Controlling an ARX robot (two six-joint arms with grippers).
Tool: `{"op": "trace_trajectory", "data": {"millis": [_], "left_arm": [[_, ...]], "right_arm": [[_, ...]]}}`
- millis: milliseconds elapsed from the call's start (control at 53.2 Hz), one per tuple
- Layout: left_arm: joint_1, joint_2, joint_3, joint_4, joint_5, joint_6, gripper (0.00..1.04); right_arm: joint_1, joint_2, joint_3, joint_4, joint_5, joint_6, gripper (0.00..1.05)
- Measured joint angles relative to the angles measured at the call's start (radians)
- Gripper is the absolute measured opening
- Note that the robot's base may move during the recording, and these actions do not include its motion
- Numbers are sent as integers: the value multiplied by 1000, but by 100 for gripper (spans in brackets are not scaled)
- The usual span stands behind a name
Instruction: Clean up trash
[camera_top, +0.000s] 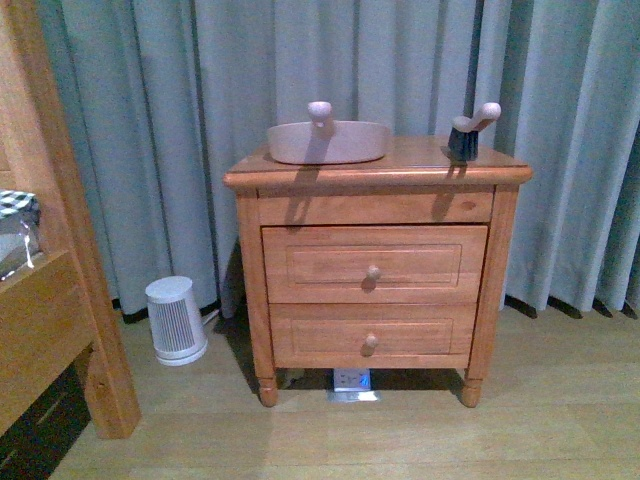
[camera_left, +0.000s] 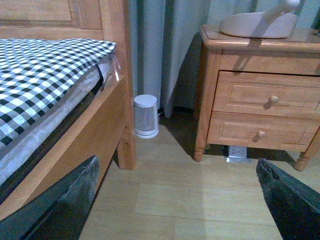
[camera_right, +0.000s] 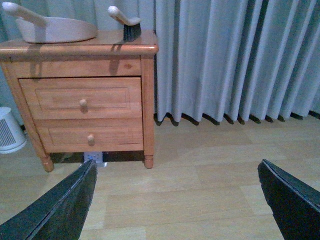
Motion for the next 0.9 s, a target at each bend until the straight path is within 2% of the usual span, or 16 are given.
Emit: {"op": "trace_trajectory", "data": {"millis": [902], "left_arm": [[0,0,0,0,0,0,97]], "right_arm": [[0,0,0,0,0,0,97]]}}
